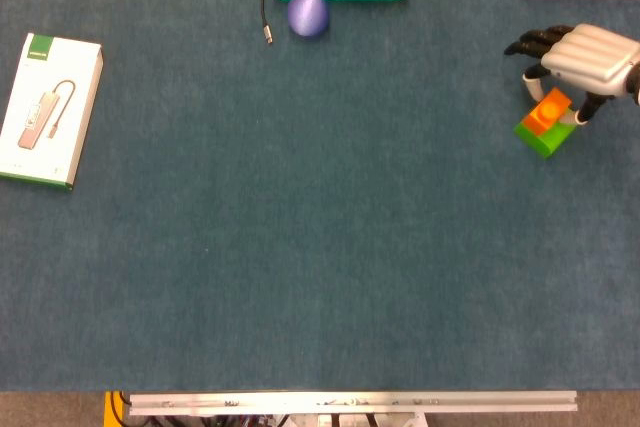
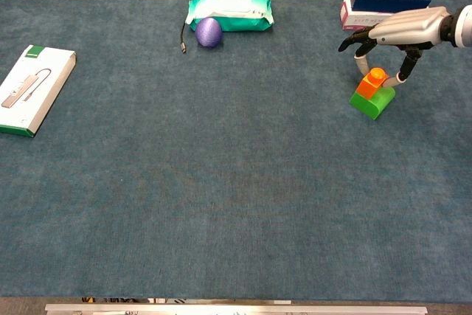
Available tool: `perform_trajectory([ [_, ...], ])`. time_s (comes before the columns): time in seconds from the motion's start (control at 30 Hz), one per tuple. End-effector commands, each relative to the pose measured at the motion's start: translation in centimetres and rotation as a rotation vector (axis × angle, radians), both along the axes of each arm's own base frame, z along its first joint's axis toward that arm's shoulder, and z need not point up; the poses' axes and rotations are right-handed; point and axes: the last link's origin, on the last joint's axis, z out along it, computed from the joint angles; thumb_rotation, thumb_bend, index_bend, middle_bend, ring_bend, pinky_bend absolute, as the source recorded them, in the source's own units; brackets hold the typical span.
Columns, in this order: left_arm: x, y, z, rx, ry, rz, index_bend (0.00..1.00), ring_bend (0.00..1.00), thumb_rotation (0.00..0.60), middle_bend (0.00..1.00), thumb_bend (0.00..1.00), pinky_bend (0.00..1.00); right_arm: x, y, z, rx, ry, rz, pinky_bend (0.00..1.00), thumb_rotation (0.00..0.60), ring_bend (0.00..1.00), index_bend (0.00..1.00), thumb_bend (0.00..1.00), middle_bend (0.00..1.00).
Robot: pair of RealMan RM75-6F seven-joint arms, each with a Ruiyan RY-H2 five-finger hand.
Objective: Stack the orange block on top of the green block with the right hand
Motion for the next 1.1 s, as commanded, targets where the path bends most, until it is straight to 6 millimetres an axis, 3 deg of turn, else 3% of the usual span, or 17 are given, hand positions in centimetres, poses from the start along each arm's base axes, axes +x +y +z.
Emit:
perform_trajectory([
  [0.03,0.0,0.0,0.0,0.000,0.000,0.000,0.05,0.25,0.600,0.28,0.00,0.54,0.0,0.0,0.1,-0.001,0.002,0.002,0.14,0.600,0.00,0.49,0.18,0.11],
  [0.2,0.0,0.0,0.0,-0.003,0.001,0.000,0.05,0.25,0.600,0.28,0.00,0.54,-0.2,0.0,0.4,-0.002,0.020,0.006,0.14,0.600,0.00,0.17,0.01,0.10],
  [0.37,0.1,0.0,-0.1,-0.005,0.003,-0.003,0.05,0.25,0.600,0.28,0.00,0.54,-0.3,0.1,0.7,-0.005,0.028,0.006,0.14,0.600,0.00,0.01,0.00,0.09],
  [0.67,0.4,-0.2,-0.1,-0.005,0.007,-0.014,0.05,0.25,0.600,0.28,0.00,0.54,-0.1,0.2,1.9,-0.048,-0.002,0.019,0.14,0.600,0.00,0.00,0.00,0.09],
  [0.77,0.6,-0.3,-0.1,-0.008,0.009,-0.022,0.05,0.25,0.600,0.28,0.00,0.54,-0.1,0.1,3.2,-0.104,-0.027,0.023,0.14,0.600,0.00,0.06,0.00,0.09],
  [0.87,0.8,-0.4,-0.2,-0.014,0.014,-0.034,0.05,0.25,0.600,0.28,0.00,0.54,-0.3,0.3,4.7,-0.216,-0.066,0.038,0.14,0.600,0.00,0.10,0.00,0.16],
  [1.1,1.9,-0.3,-0.4,-0.043,0.015,-0.088,0.05,0.25,0.600,0.28,0.00,0.54,-2.3,3.3,7.7,-0.419,0.013,0.016,0.16,0.600,0.03,0.14,0.00,0.21],
])
